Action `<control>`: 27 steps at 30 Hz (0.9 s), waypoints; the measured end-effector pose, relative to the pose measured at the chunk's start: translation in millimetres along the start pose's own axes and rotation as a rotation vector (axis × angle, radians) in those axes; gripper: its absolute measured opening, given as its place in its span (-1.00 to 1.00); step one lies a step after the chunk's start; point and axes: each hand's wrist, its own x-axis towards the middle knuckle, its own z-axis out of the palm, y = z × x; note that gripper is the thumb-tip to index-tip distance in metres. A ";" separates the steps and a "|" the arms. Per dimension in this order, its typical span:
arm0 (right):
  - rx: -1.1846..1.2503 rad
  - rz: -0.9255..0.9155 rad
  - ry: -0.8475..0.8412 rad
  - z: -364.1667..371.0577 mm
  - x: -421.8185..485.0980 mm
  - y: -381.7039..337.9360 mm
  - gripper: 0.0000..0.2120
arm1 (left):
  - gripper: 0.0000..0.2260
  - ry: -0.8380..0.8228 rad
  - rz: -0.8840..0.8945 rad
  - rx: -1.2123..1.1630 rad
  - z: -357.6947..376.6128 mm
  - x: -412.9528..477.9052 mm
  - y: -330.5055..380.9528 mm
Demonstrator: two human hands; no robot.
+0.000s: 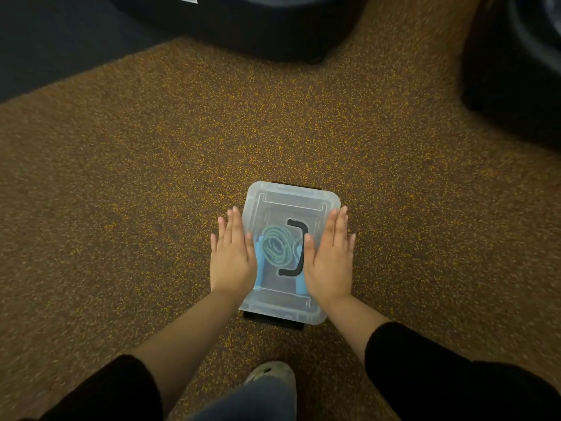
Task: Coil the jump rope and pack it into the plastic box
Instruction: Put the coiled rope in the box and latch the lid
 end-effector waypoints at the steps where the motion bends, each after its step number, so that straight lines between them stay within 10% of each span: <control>1: -0.028 -0.002 0.000 -0.4 -0.1 -0.1 -0.36 | -0.52 0.003 -0.001 -0.004 -0.2 0.3 0.0; 15: -0.220 -0.181 -0.094 -21.8 83.1 -11.6 -0.43 | -0.64 -0.117 -0.382 -0.456 -19.3 -17.2 -8.6; 27: -0.302 -0.114 -0.624 -37.3 143.4 -34.7 -0.18 | -0.28 -0.267 -0.798 -1.085 -2.2 -63.2 -25.1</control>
